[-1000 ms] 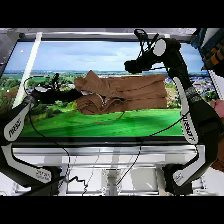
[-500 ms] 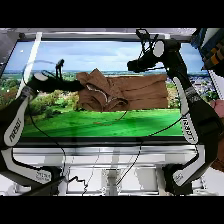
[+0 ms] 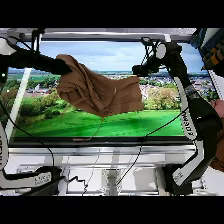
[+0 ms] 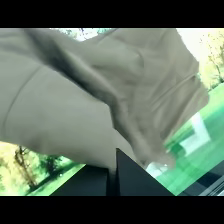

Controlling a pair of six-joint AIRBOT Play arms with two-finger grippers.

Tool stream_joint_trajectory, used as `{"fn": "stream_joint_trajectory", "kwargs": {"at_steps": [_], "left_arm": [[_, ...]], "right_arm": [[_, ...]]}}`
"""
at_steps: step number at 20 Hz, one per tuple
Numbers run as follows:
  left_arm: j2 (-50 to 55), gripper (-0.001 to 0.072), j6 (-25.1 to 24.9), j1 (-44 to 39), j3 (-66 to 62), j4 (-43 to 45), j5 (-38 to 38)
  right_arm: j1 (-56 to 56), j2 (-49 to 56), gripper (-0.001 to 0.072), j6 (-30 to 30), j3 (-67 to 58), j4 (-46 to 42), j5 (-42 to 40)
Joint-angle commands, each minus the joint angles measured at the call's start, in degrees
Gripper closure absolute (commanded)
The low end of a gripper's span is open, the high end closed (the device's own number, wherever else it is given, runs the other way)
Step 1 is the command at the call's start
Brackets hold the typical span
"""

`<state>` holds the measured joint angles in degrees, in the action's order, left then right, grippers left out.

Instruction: Fold the clothes and pants, and hang the long-sleeved shirts on hangers.

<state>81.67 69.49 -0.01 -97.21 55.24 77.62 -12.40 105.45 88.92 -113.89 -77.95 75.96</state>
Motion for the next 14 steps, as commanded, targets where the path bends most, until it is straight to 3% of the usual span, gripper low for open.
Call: {"fn": "stream_joint_trajectory", "kwargs": {"at_steps": [1, 6, 8, 11, 14], "left_arm": [[-0.8, 0.0680, 1.2, 0.0, -1.3, 1.4, 1.3], [0.8, 0.0679, 1.2, 0.0, -1.3, 1.4, 1.3], [0.9, 0.0679, 1.2, 0.0, -1.3, 1.4, 1.3], [0.9, 0.0679, 1.2, 0.0, -1.3, 1.3, 1.2], [1.0, 0.0678, 1.2, -0.5, -1.3, 0.8, 0.6]], "right_arm": [[-0.5, 0.7, 0.0698, -0.1, 0.0, 10.6, -1.7], [-7.0, 7.9, 0.0698, 0.8, 0.0, 16.6, -7.0], [-10.0, 12.7, 0.0699, 3.9, 0.0, 17.2, -6.3], [-15.3, 18.7, 0.0699, 2.5, 0.0, 27.6, -7.5], [-21.6, 22.2, 0.0699, 1.9, 0.0, 34.1, -14.5]]}}
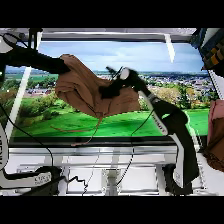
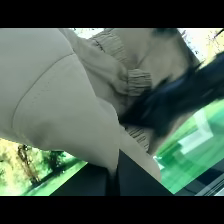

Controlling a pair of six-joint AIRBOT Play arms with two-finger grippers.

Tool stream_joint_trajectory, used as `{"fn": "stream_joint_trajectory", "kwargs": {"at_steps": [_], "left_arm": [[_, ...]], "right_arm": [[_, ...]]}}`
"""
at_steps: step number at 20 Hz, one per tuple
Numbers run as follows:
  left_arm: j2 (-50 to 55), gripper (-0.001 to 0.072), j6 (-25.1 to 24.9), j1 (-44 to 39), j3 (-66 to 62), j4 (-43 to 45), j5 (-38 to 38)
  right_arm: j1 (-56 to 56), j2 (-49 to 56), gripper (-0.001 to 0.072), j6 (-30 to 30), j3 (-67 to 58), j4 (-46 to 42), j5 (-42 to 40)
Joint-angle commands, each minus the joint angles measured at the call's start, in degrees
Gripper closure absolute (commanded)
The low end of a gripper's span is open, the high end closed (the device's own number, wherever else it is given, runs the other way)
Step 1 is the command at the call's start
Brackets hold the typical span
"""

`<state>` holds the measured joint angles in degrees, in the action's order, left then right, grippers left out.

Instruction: Fold the clothes and pants, and hang the long-sleeved shirts on hangers.

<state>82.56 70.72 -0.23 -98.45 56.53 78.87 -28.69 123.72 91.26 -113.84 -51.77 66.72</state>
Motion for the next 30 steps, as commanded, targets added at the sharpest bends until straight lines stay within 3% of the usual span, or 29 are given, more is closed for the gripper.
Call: {"fn": "stream_joint_trajectory", "kwargs": {"at_steps": [1, 6, 10, 13, 15, 22, 23, 24, 25, 26, 28, 29, 30], "left_arm": [[0.1, 0.0678, 0.0, -0.3, 0.0, -1.3, -1.6], [0.2, 0.0678, 0.0, -0.8, 0.0, -7.5, -7.9], [2.3, 0.0678, 0.0, -4.0, 0.0, -7.6, -8.3], [4.1, 0.0678, 0.0, -9.0, 0.0, -7.6, -8.3], [5.0, 0.0678, 0.0, -13.0, 0.0, -7.6, -8.4], [11.0, 0.0673, 0.0, -29.6, 0.0, -7.7, -8.4], [12.1, 0.0594, 0.0, -31.8, 0.0, -7.7, -8.3], [13.0, 0.0382, 0.0, -33.3, 0.0, -7.7, -8.4], [13.8, 0.0104, 0.0, -34.5, 0.0, -7.7, -8.4], [14.4, 0.0007, 0.0, -35.0, 0.0, -7.7, -8.4], [14.8, 0.0008, 0.0, -34.7, 0.0, -5.8, -8.4], [14.6, 0.0010, 0.0, -34.0, 0.0, -3.6, -8.4], [14.4, 0.0014, 0.1, -33.0, 0.0, -1.3, -8.2]], "right_arm": [[-7.1, 4.7, 0.0699, -0.9, 0.0, 9.8, -7.3], [-9.7, 4.9, 0.0698, -3.9, -0.9, 10.2, -10.0], [-1.3, 0.1, 0.0698, -3.9, -1.1, -1.2, 2.4], [7.3, -7.6, 0.0697, -4.0, -1.1, -13.2, 11.0], [13.3, -13.3, 0.0697, -4.0, -1.1, -17.7, 12.4], [29.0, -25.3, 0.0697, -3.9, -1.0, -18.1, 14.4], [30.1, -25.5, 0.0697, -3.9, -1.0, -18.1, 15.9], [30.8, -25.5, 0.0697, -4.0, -1.0, -18.1, 17.6], [31.3, -25.4, 0.0697, -4.0, -0.8, -18.3, 18.7], [31.4, -25.4, 0.0693, -4.0, -0.5, -18.6, 19.1], [31.5, -25.4, 0.0549, -4.4, 0.9, -19.2, 19.5], [31.5, -25.4, 0.0545, -7.0, 1.9, -19.6, 19.9], [31.5, -25.4, 0.0638, -9.1, 2.8, -20.3, 21.1]]}}
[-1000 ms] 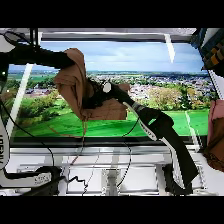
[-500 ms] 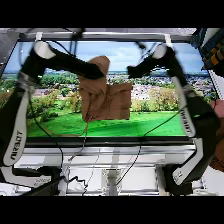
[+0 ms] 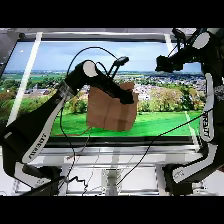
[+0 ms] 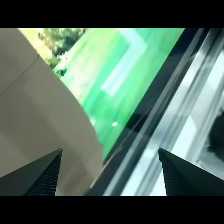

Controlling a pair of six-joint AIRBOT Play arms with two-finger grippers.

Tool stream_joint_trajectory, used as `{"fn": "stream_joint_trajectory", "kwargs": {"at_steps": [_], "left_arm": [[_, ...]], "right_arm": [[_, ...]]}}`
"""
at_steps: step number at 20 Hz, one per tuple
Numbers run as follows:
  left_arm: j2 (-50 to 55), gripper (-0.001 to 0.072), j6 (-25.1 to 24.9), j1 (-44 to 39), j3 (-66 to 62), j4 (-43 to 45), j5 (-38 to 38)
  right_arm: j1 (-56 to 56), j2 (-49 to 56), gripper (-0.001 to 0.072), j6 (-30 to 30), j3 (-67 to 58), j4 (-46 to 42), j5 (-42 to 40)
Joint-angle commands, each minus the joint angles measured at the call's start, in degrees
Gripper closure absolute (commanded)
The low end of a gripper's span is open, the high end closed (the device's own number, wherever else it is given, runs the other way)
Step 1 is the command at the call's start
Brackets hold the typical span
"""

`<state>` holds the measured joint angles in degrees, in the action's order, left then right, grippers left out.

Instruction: Fold the clothes and pants, and hang the long-sleeved shirts on hangers.

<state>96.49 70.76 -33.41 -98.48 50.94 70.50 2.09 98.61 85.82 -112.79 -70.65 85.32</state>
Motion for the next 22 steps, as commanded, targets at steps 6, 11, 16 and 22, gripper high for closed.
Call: {"fn": "stream_joint_trajectory", "kwargs": {"at_steps": [6, 11, 16, 22], "left_arm": [[-2.7, 0.0018, 2.6, 9.5, -0.1, 6.5, 0.7], [-3.2, 0.0018, 3.0, 12.6, -0.1, 6.5, 0.7], [-3.2, 0.0018, 3.0, 12.3, -0.1, 4.5, 0.6], [-3.2, 0.0018, 3.0, 12.3, -0.1, 4.3, 0.6]], "right_arm": [[5.9, -4.1, 0.0697, -16.5, 18.5, 15.0, 0.5], [4.3, -4.5, 0.0141, -22.9, 33.7, 23.4, -5.3], [-2.5, -1.0, 0.0055, -18.1, 38.3, 14.4, -15.8], [-6.3, 4.6, 0.0056, -14.4, 37.2, 16.5, -22.4]]}}
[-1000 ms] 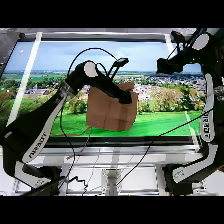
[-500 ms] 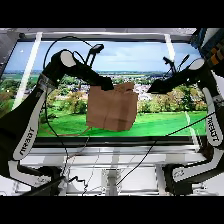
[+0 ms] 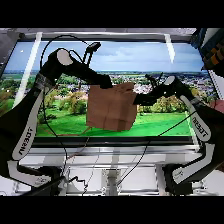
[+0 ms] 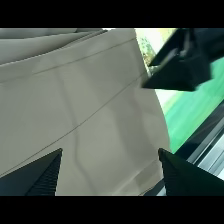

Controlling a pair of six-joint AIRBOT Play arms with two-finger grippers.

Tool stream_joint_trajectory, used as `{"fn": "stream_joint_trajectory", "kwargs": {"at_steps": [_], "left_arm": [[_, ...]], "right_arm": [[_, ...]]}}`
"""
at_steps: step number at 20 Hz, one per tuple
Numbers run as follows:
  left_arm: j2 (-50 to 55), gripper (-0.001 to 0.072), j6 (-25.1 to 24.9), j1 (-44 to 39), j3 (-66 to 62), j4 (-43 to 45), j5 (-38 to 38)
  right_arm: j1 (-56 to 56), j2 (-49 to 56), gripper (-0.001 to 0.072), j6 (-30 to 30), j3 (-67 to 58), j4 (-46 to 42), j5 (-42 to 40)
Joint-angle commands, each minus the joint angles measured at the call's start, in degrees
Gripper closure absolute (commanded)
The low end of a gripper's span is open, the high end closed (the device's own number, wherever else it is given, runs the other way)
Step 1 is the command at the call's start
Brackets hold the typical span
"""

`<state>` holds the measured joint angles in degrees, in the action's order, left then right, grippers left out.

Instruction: Fold the clothes and pants, and hang the long-sleeved shirts on hangers.

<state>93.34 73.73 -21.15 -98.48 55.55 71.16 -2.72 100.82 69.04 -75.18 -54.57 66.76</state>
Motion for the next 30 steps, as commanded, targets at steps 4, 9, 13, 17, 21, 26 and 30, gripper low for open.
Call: {"fn": "stream_joint_trajectory", "kwargs": {"at_steps": [4, 9, 13, 17, 21, 26, 30], "left_arm": [[0.0, 0.0019, 0.0, 0.1, -0.1, -0.3, -0.6], [0.0, 0.0018, 0.0, 0.1, -0.1, -0.3, -2.0], [0.0, 0.0018, 0.0, 0.1, 0.0, -0.2, -2.2], [-0.1, 0.0104, 0.0, 2.0, -0.1, -0.2, -2.2], [-1.5, 0.0434, 0.0, 8.3, -0.1, -0.2, -1.6], [-8.9, 0.0678, 0.0, 17.9, -0.1, -0.2, -0.7], [-16.0, 0.0678, 0.0, 25.8, -0.1, 0.0, -0.6]], "right_arm": [[-2.1, 7.3, 0.0110, 5.3, -7.3, 1.1, -0.2], [-5.8, 10.6, 0.0117, 5.5, -13.4, 2.8, 1.2], [-9.3, 13.1, 0.0170, 5.5, -16.6, 5.3, 1.2], [-10.9, 13.2, 0.0697, 4.8, -23.0, 4.7, 1.5], [-7.7, 11.8, 0.0699, 4.9, -35.3, 6.0, 7.0], [3.1, 7.1, 0.0700, 6.0, -44.4, 10.9, 13.6], [16.8, 0.4, 0.0699, 10.8, -44.1, 10.9, 16.3]]}}
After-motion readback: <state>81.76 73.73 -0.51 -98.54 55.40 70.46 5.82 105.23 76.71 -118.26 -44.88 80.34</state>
